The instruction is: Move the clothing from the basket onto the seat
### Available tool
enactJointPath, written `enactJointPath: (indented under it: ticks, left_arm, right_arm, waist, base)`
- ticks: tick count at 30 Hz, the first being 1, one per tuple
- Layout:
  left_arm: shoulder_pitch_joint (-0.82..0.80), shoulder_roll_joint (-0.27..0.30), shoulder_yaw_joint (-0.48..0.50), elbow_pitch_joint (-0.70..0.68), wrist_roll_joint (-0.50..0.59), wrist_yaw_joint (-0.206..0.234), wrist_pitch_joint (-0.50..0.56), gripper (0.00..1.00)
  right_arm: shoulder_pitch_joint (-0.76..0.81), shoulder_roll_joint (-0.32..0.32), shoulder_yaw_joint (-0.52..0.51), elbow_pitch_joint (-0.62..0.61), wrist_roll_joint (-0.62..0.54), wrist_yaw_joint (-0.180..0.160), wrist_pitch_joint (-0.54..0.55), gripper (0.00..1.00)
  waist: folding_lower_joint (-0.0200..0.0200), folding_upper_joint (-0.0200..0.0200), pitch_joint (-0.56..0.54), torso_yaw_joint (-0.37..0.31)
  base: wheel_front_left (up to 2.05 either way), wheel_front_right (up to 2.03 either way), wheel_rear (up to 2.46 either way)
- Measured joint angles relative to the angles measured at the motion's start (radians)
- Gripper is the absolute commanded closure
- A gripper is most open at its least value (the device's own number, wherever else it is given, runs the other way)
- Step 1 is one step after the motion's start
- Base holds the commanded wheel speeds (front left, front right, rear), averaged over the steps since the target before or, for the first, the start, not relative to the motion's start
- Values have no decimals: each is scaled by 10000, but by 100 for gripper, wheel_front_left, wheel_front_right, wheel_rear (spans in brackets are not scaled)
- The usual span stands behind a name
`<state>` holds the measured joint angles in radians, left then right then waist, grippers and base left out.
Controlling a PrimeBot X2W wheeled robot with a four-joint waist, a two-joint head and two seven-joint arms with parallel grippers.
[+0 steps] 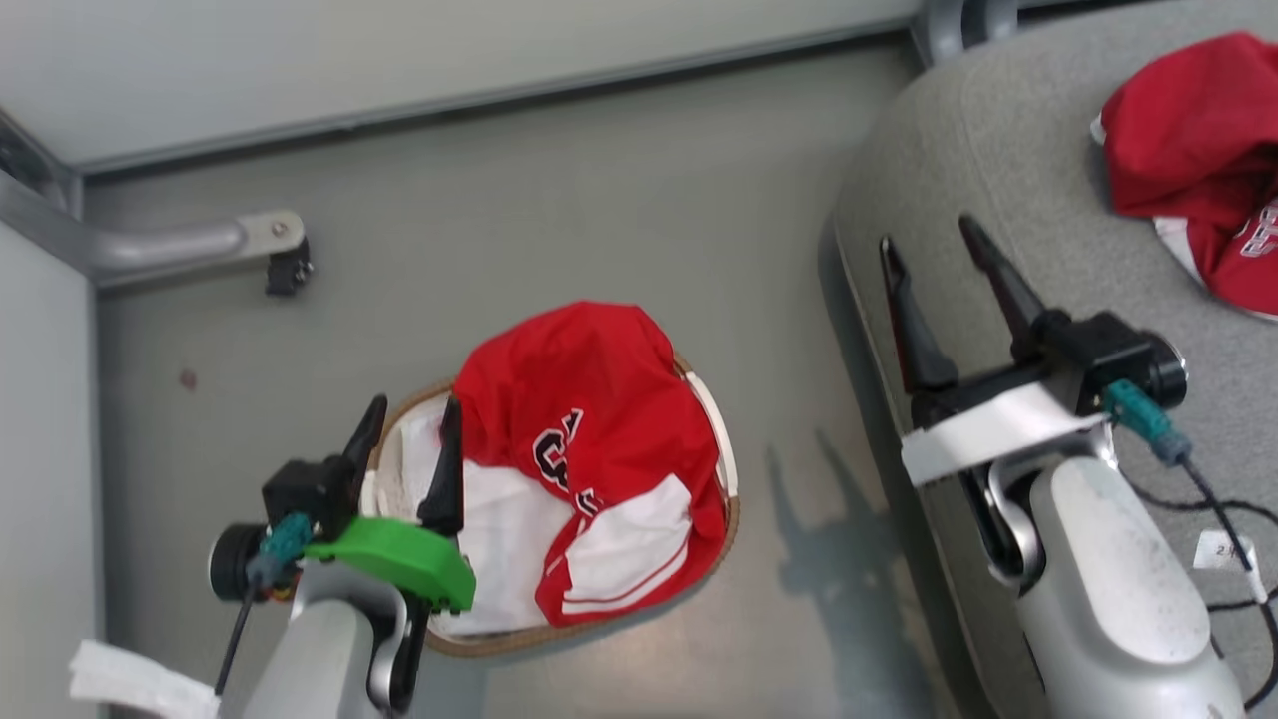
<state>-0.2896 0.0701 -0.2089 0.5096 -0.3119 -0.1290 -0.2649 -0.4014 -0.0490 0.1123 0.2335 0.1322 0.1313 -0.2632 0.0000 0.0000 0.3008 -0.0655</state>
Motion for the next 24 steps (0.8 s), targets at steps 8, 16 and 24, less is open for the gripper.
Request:
enactJointPath:
  ticks: [8,16,24]
  left_arm:
    - [-1561,525,-1336,594,-662,0,2,0]
    - [-2958,1095,-2711,1434,-1453,-2,2,0]
    - [-4168,1639,-3831,2575,-2477,-2,0,0]
  right_arm:
    - [-955,-2,48,-708,389,0,-2,0]
    - [-1559,-8,121,-1352,711,2,0,0]
    - [-2059,-6,336,-1841,1012,2,0,0]
  waist:
    - [0,0,1693,-372]
    - [0,0,3321,-836]
    - [1,0,4745,-1328]
  base:
    - [0,0,0]
    - [0,0,0]
    - [0,0,0]
